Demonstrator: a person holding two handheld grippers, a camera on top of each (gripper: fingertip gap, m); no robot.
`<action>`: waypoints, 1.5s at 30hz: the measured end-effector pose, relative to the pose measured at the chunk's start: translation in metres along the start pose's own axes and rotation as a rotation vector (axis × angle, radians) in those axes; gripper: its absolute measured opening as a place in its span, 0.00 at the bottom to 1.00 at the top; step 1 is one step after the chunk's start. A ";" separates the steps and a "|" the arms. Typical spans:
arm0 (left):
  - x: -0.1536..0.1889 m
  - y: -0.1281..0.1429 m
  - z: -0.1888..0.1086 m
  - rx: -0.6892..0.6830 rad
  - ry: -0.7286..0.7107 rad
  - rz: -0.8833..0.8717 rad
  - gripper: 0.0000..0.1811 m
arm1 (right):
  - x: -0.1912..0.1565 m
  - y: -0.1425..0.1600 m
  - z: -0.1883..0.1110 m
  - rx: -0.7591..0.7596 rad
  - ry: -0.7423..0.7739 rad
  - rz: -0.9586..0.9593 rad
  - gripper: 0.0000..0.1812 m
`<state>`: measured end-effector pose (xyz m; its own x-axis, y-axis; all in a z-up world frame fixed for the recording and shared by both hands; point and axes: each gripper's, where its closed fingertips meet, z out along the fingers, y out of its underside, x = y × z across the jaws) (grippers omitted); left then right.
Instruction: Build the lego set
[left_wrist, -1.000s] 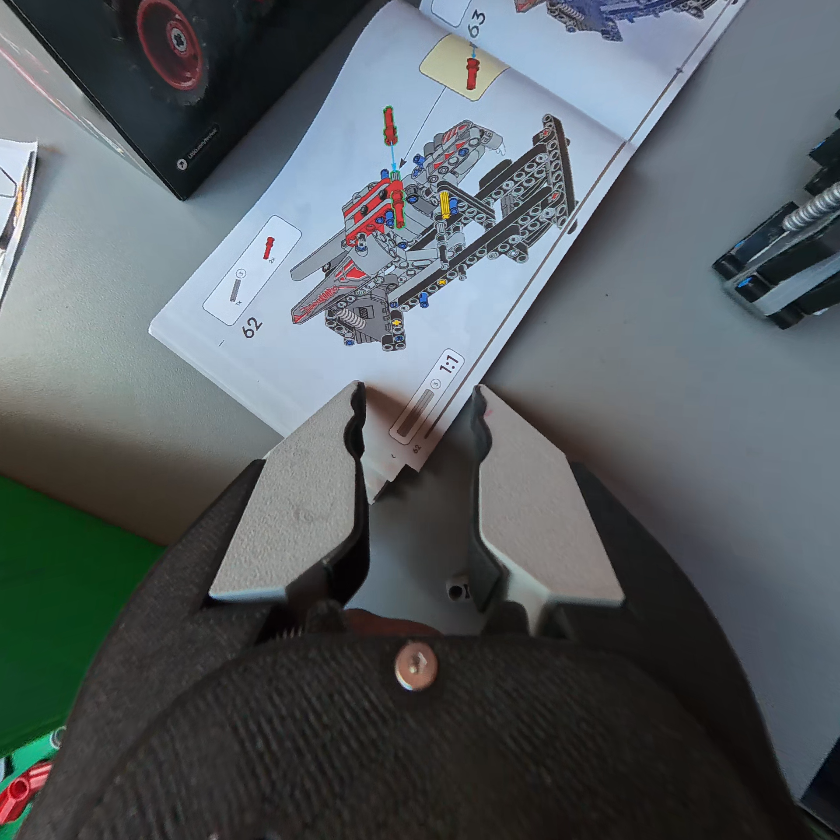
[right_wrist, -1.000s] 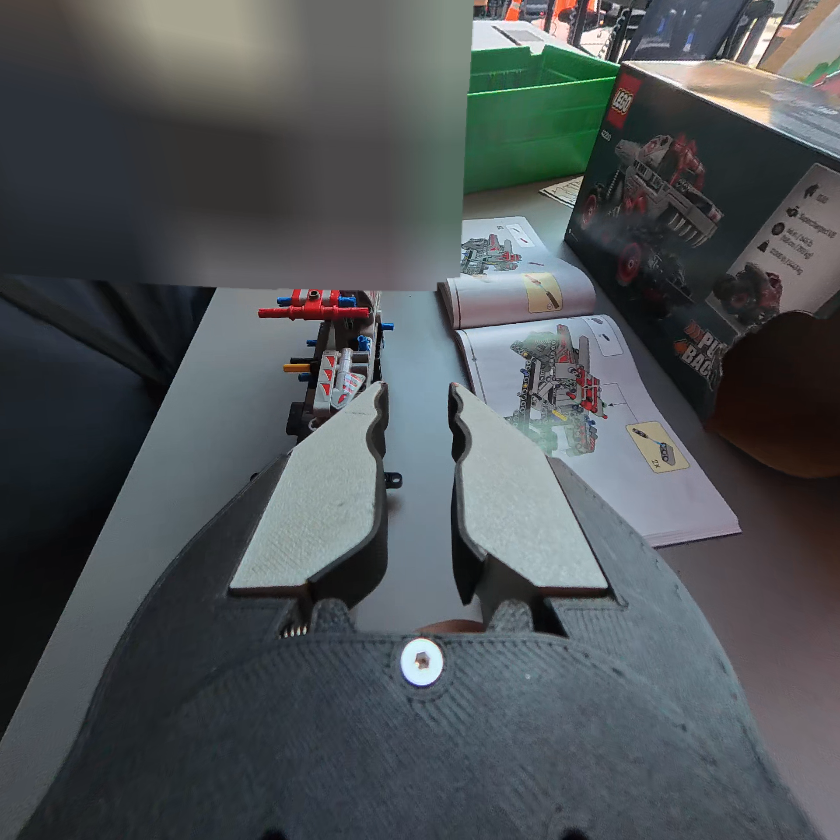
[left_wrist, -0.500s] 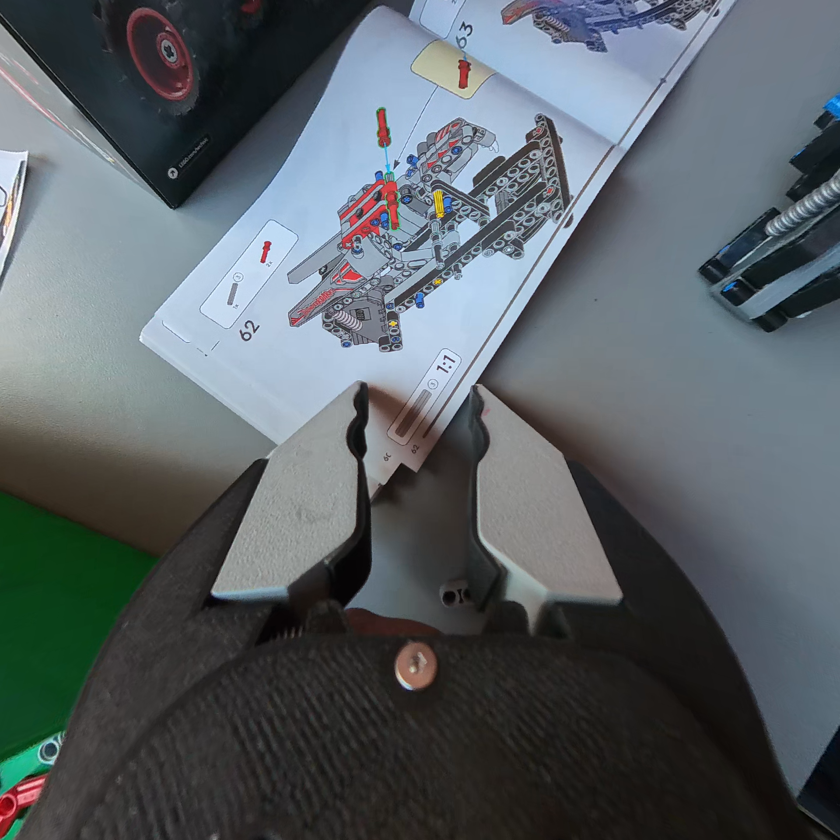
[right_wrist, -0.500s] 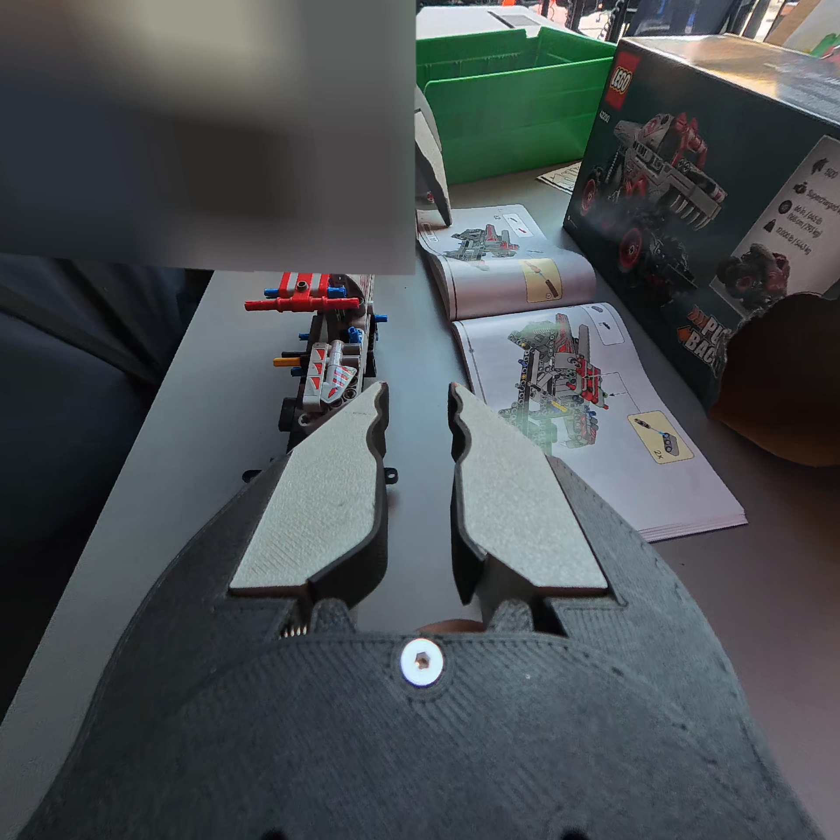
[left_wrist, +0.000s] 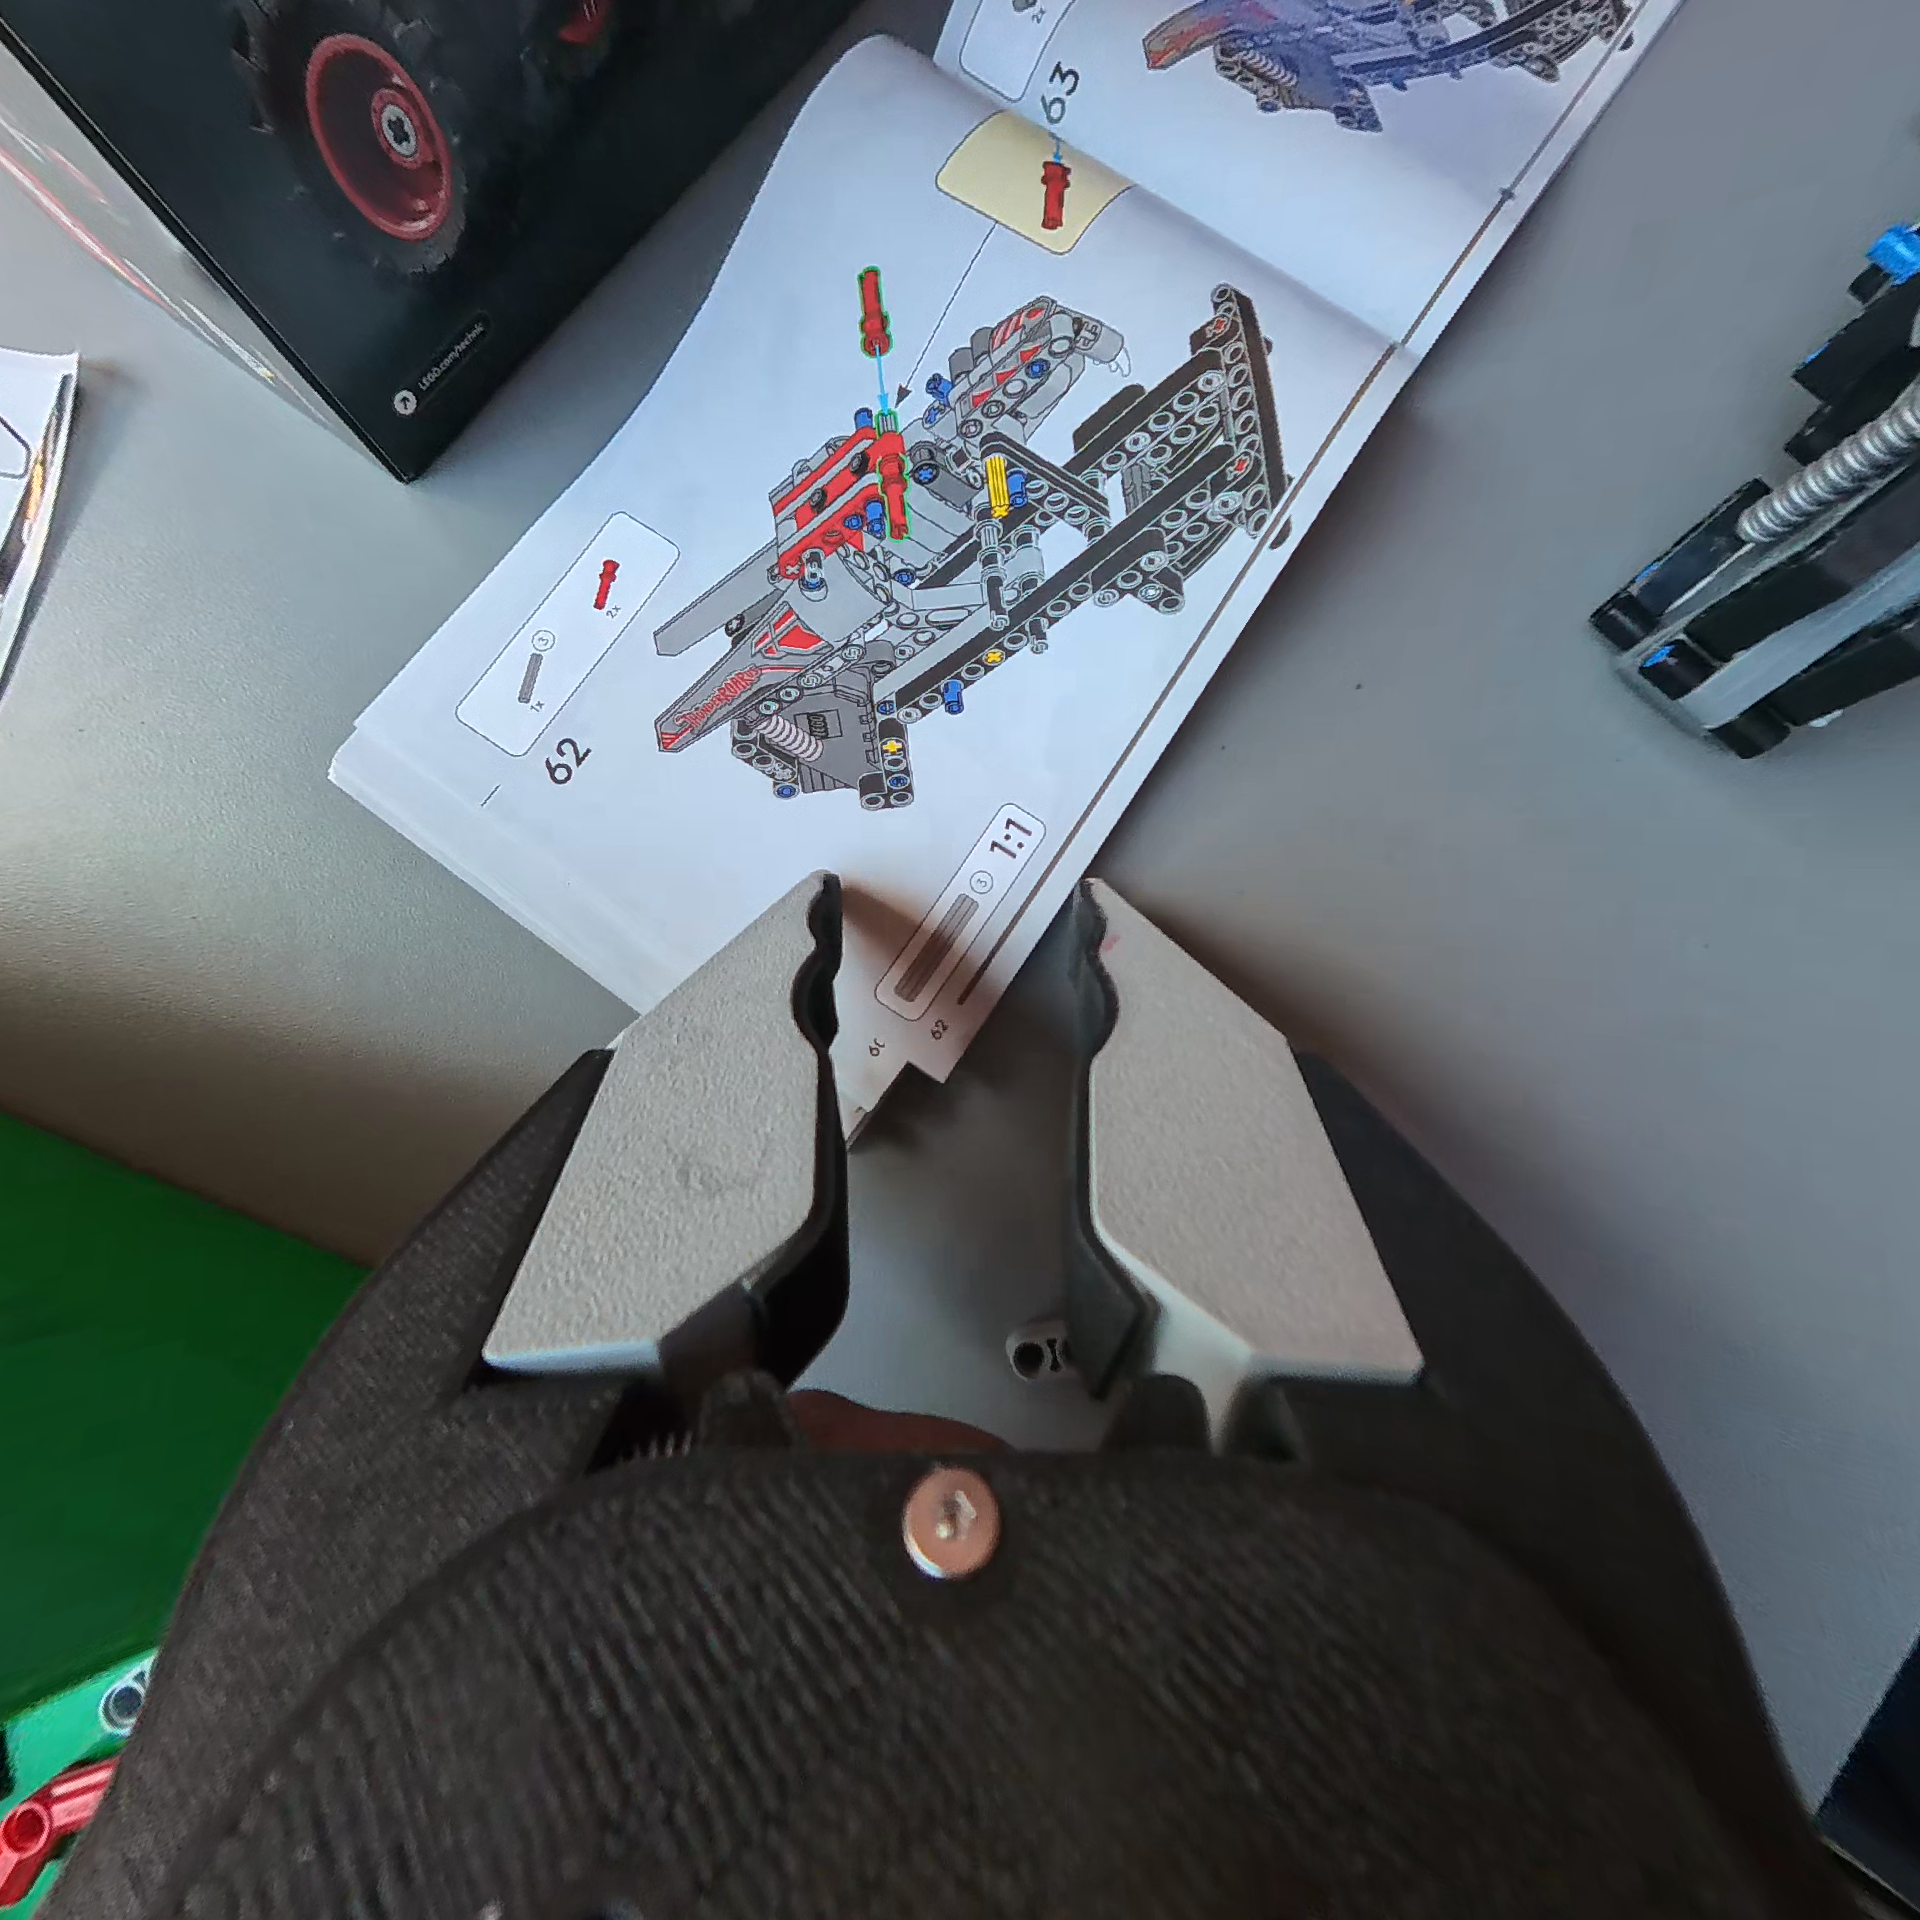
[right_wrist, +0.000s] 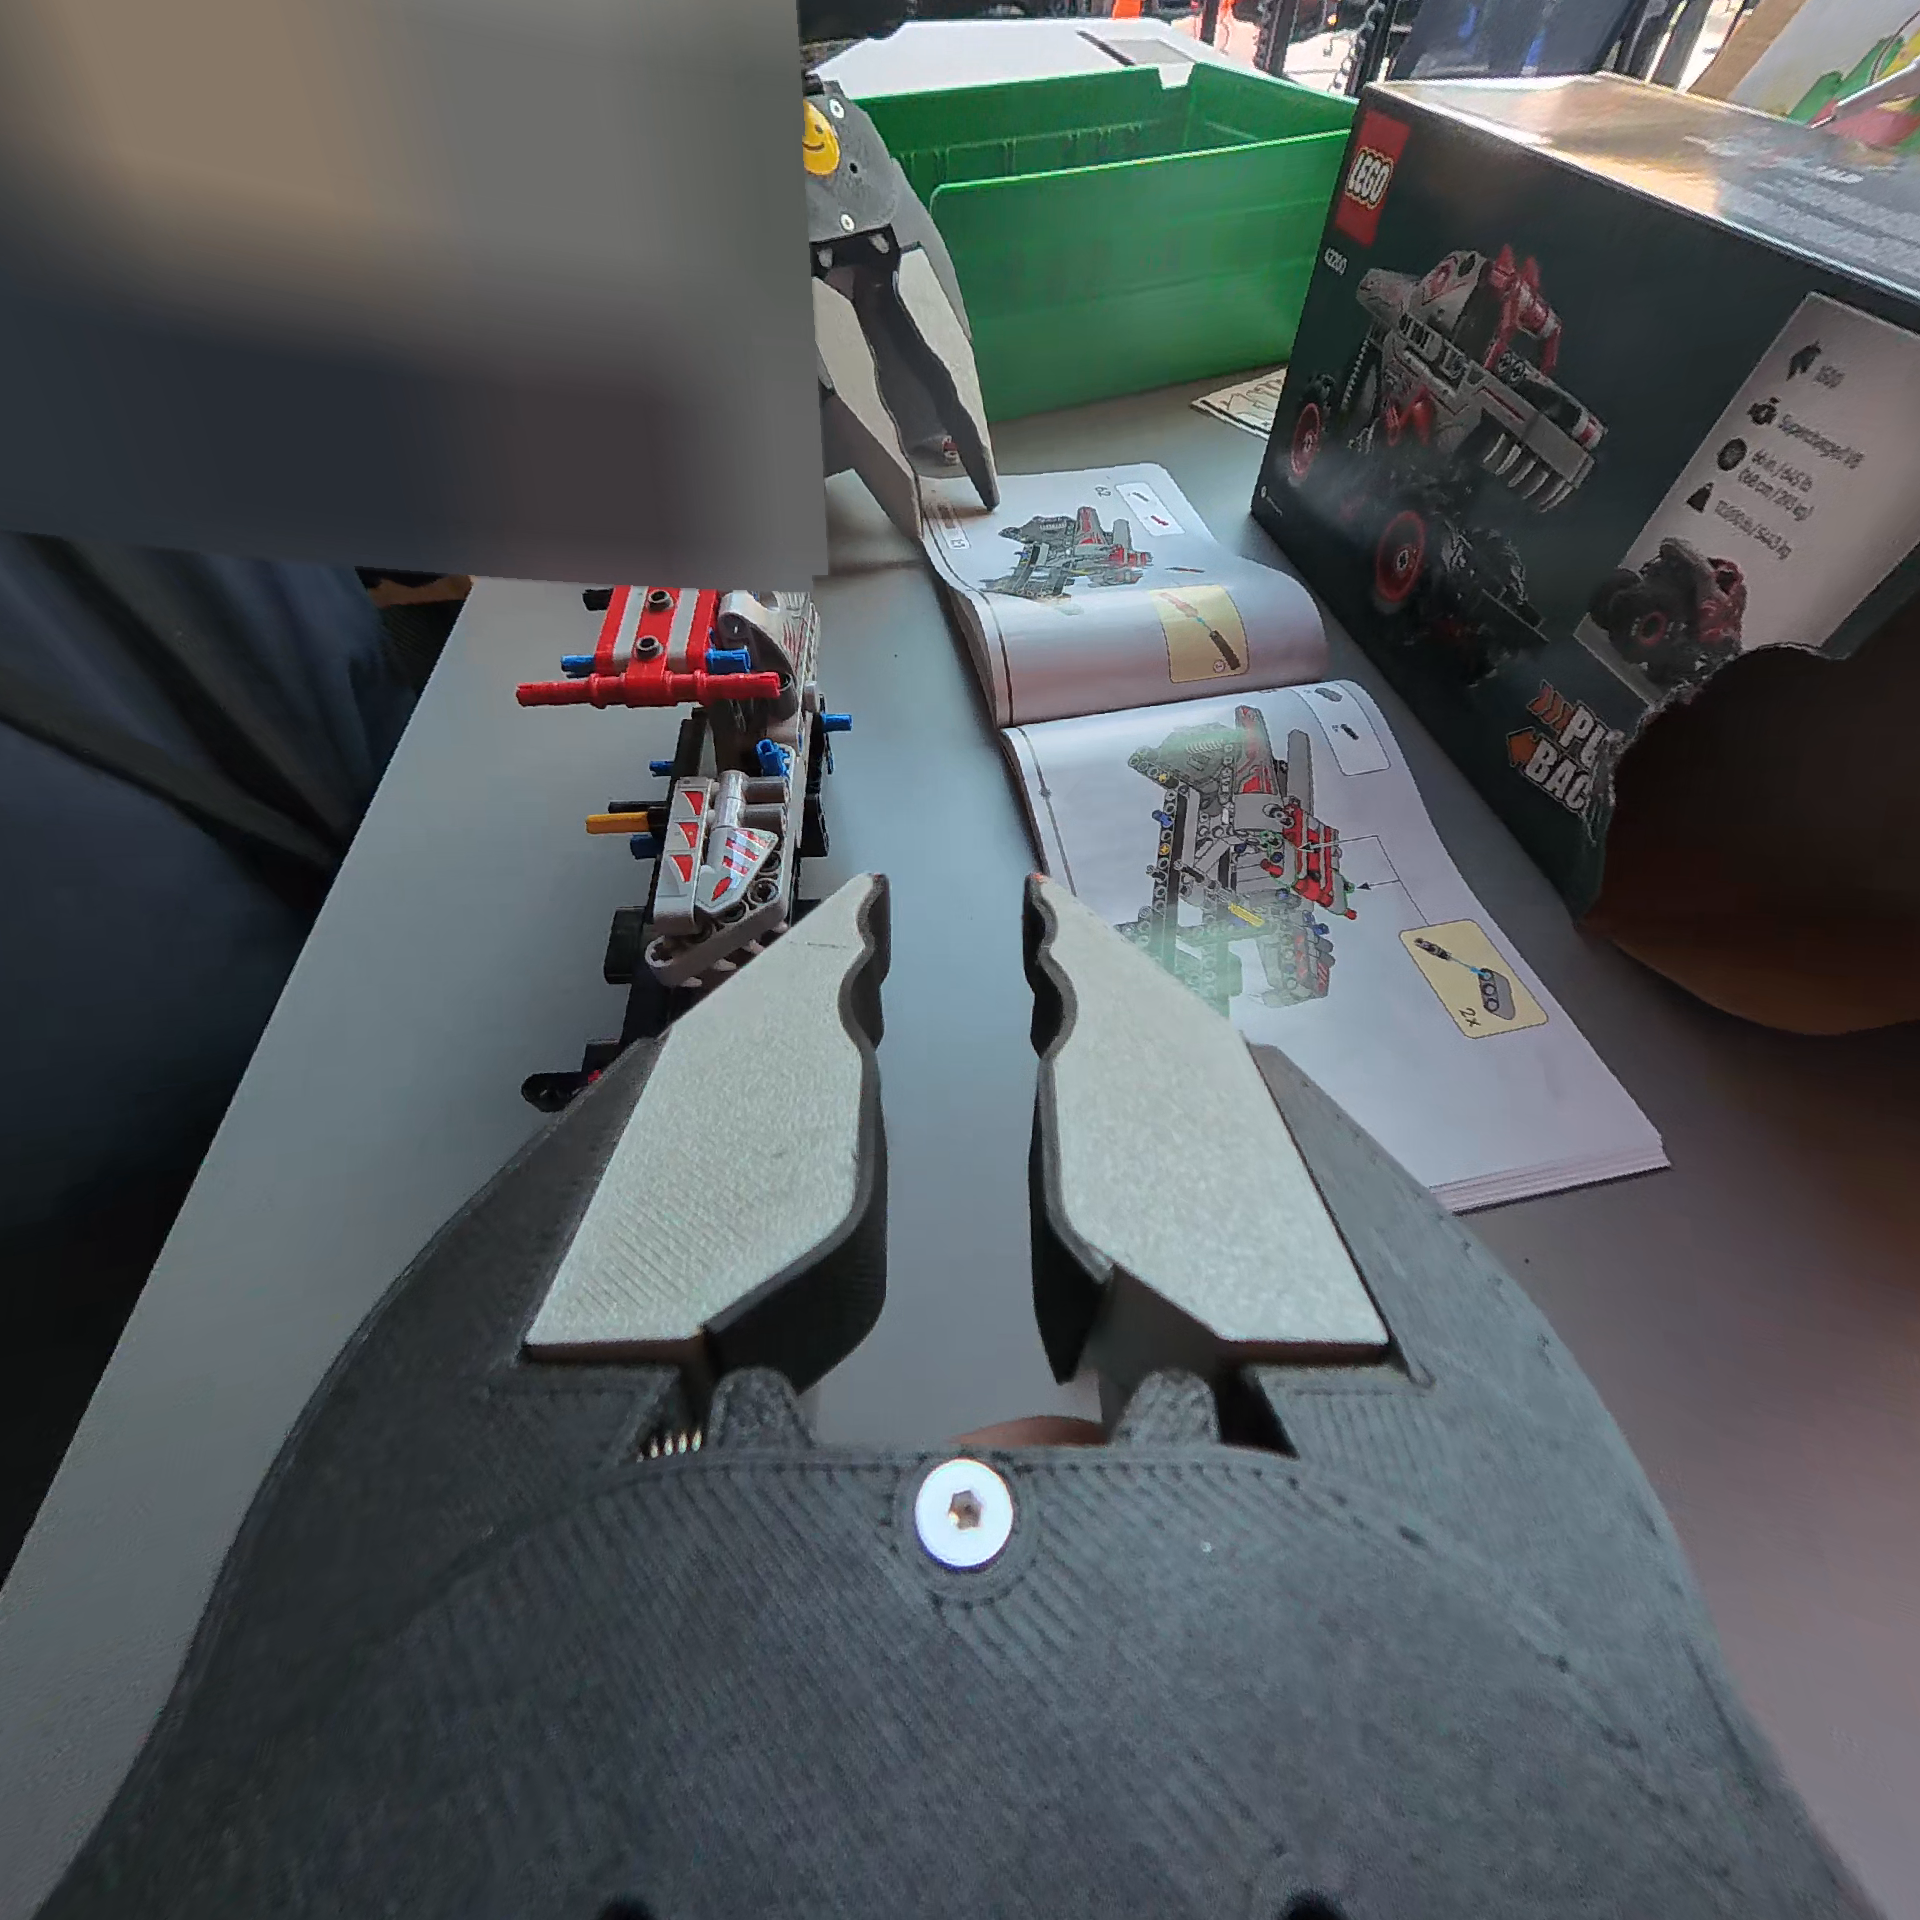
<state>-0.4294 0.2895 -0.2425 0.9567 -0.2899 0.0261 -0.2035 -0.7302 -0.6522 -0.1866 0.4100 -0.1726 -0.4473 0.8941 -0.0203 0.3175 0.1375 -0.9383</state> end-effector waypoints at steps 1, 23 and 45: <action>0.000 0.000 0.000 0.001 0.000 0.001 0.23 | 0.001 0.000 -0.001 0.004 0.004 0.002 0.12; -0.001 -0.004 -0.010 0.022 -0.031 0.028 0.24 | 0.028 0.006 -0.018 0.008 0.110 0.028 0.12; -0.002 -0.002 -0.002 0.005 -0.038 0.019 0.24 | 0.034 0.054 -0.036 -0.268 0.199 0.051 0.14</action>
<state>-0.4312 0.2899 -0.2399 0.9599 -0.2799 -0.0155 -0.2210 -0.7215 -0.6563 -0.1548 0.4634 -0.2120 -0.2616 0.9648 0.0276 0.5553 0.1739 -0.8133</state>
